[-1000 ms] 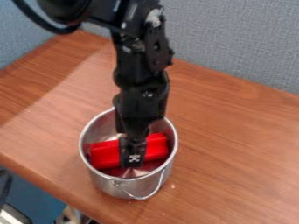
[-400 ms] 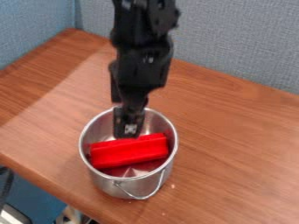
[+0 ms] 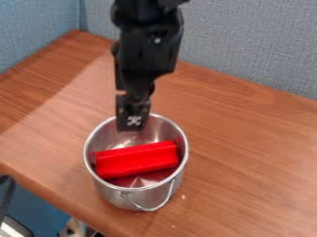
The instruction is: Put the red object in the metal pot
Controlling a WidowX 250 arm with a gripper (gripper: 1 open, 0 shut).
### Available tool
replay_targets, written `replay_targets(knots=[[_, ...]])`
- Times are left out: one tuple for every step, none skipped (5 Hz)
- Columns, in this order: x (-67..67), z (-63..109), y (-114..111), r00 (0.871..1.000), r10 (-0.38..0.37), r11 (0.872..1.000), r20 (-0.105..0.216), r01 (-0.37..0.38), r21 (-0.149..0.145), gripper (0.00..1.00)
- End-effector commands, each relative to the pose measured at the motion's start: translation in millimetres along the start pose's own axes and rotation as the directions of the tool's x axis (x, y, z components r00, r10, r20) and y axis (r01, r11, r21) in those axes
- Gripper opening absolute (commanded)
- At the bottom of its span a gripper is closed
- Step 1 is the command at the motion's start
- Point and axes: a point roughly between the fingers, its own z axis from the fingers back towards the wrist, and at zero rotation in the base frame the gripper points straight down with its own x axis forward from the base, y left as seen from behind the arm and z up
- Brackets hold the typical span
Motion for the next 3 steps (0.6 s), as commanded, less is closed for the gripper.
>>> replay_targets(knots=[[-12.4, -10.3, -1, 1.000, -0.002, 0.999, 0.015, 0.001, 0.048, 1.00], [-24.8, -14.3, -2, 0.999, 0.044, 0.998, 0.018, -0.044, 0.034, 1.00], [-32.8, -21.9, 4, 0.999, 0.040, 0.999, 0.010, -0.040, 0.020, 1.00]])
